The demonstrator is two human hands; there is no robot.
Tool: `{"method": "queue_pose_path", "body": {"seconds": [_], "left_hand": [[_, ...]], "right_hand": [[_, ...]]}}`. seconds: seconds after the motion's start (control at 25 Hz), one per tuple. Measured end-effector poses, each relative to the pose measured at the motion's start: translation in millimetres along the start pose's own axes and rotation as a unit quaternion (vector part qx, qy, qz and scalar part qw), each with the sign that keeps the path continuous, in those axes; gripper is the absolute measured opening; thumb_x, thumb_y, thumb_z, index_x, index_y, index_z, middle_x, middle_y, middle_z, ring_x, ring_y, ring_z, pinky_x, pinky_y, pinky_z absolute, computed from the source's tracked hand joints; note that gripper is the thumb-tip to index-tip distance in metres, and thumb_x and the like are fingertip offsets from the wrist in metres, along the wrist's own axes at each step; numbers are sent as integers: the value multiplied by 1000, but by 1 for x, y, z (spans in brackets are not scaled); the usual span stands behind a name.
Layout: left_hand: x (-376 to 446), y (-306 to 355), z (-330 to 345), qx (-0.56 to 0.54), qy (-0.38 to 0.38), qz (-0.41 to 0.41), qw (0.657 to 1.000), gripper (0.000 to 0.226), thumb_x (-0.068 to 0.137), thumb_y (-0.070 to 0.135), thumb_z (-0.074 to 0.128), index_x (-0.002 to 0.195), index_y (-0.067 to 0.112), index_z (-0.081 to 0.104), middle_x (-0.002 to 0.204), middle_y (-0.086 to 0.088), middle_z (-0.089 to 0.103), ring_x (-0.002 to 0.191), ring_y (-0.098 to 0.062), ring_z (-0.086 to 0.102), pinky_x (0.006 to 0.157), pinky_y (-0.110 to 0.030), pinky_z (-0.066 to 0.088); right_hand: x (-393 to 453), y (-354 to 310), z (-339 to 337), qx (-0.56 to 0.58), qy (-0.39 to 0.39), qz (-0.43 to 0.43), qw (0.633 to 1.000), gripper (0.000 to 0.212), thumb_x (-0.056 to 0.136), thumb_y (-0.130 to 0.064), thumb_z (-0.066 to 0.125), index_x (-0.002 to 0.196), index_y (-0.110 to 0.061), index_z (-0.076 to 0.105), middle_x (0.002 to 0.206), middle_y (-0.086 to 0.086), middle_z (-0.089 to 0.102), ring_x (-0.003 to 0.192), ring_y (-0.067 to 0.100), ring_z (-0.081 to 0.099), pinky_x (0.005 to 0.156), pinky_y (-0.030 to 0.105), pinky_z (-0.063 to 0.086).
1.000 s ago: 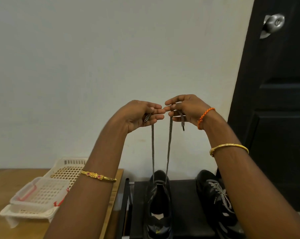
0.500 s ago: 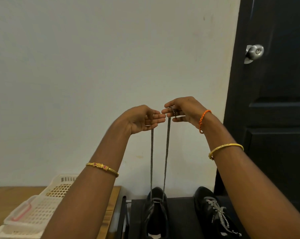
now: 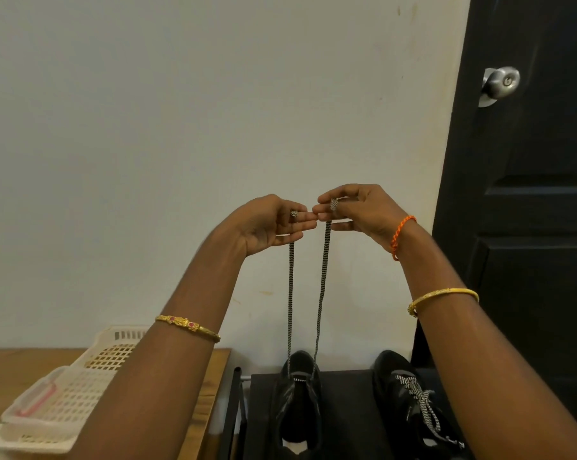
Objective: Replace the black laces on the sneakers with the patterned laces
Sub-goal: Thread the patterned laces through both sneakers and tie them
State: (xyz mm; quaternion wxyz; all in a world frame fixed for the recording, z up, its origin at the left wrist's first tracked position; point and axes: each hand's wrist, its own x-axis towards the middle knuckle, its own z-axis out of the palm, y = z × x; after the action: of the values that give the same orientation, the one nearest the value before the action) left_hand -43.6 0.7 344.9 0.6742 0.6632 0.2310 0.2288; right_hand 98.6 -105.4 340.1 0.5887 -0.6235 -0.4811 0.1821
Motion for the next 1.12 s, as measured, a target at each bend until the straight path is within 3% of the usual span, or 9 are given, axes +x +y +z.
{"method": "queue_pose_path", "body": {"seconds": [0.16, 0.24, 0.32, 0.4, 0.52, 0.64, 0.72, 0.92, 1.12], "left_hand": [[6, -55, -19, 55, 88, 43, 994, 28, 98, 21, 44, 103, 4, 67, 97, -10, 74, 87, -18, 72, 79, -29, 53], [18, -111, -36, 154, 168, 58, 972, 19, 98, 12, 47, 98, 7, 66, 98, -11, 73, 80, -17, 69, 75, -28, 52], [30, -177, -56, 277, 224, 11, 934, 26, 94, 1, 43, 107, 10, 64, 111, -15, 68, 89, -21, 65, 79, -30, 50], [35, -237, -66, 351, 212, -77, 909, 47, 89, -1, 43, 133, 12, 52, 122, -18, 62, 84, -21, 59, 72, -23, 46], [43, -298, -57, 336, 169, -110, 920, 53, 91, 4, 50, 142, 15, 45, 115, -16, 65, 63, -8, 53, 53, -5, 41], [56, -337, -40, 343, 108, -88, 929, 36, 93, 13, 57, 129, 12, 59, 122, 0, 63, 103, -10, 60, 91, -15, 42], [64, -357, -34, 361, 123, -63, 922, 28, 92, 17, 61, 119, 12, 66, 117, -2, 67, 107, -16, 62, 99, -30, 46], [65, -368, -35, 327, 178, -49, 927, 7, 92, 12, 59, 94, 10, 66, 92, 1, 64, 82, -5, 56, 66, -6, 42], [64, -368, -32, 267, 209, -99, 936, 5, 93, 7, 55, 90, 8, 58, 89, 3, 58, 77, -2, 50, 60, -7, 36]], "right_hand": [[-13, 61, 10, 67, 48, 76, 994, 20, 93, -7, 48, 90, -4, 68, 89, 13, 73, 80, 21, 69, 83, 33, 54], [-26, 118, 25, 40, 53, 114, 991, 18, 94, 0, 48, 95, 4, 65, 93, 18, 70, 73, 17, 66, 76, 27, 54], [-36, 184, 41, 4, 82, 163, 983, 19, 94, 8, 45, 94, 3, 63, 99, 25, 67, 70, 14, 64, 65, 19, 54], [-43, 244, 54, 21, 115, 227, 967, 18, 93, 10, 43, 94, 3, 60, 104, 30, 64, 76, 20, 64, 61, 18, 54], [-47, 299, 68, 29, 113, 295, 948, 14, 89, 10, 53, 98, 2, 60, 107, 26, 63, 87, 23, 61, 60, 19, 52], [-53, 327, 86, -37, 79, 305, 948, 9, 85, -2, 64, 83, -11, 63, 89, 15, 66, 73, 18, 60, 60, 21, 51], [-58, 339, 99, -97, 49, 281, 954, 4, 83, -10, 69, 85, -14, 67, 82, 3, 66, 75, 15, 61, 68, 22, 52], [-55, 351, 104, -153, 38, 254, 954, 10, 85, -12, 67, 76, -17, 65, 75, -3, 64, 72, 14, 59, 73, 33, 53], [-50, 354, 110, -174, 31, 254, 951, 19, 87, -7, 62, 72, -18, 58, 83, 2, 64, 80, 14, 57, 72, 23, 42]]}}
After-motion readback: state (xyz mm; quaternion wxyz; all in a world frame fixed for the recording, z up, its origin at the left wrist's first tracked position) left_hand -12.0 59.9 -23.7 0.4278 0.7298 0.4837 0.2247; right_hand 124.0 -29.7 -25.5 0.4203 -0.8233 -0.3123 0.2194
